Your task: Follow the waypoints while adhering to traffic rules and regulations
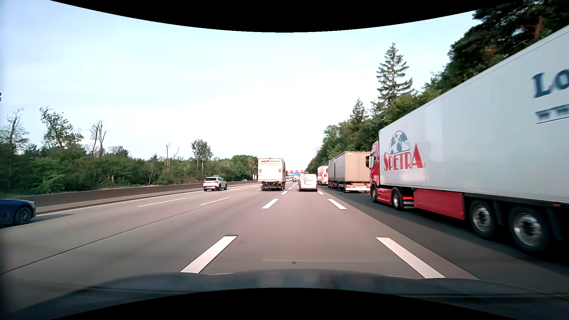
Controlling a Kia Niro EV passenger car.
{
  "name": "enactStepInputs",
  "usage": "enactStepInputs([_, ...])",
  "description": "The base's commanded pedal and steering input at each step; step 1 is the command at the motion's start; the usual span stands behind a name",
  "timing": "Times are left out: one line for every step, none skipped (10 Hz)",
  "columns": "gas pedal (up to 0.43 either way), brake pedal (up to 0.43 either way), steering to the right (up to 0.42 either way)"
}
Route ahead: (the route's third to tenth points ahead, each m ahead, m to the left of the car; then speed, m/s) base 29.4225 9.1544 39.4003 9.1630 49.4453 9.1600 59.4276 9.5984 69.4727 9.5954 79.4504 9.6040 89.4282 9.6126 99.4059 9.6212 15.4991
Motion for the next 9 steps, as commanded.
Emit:
enactStepInputs([0.15, 0.0, -0.005])
enactStepInputs([0.157, 0.0, -0.005])
enactStepInputs([0.169, 0.0, -0.004])
enactStepInputs([0.169, 0.0, -0.004])
enactStepInputs([0.169, 0.0, -0.004])
enactStepInputs([0.169, 0.0, -0.004])
enactStepInputs([0.169, 0.0, -0.004])
enactStepInputs([0.169, 0.0, -0.004])
enactStepInputs([0.169, 0.0, -0.004])
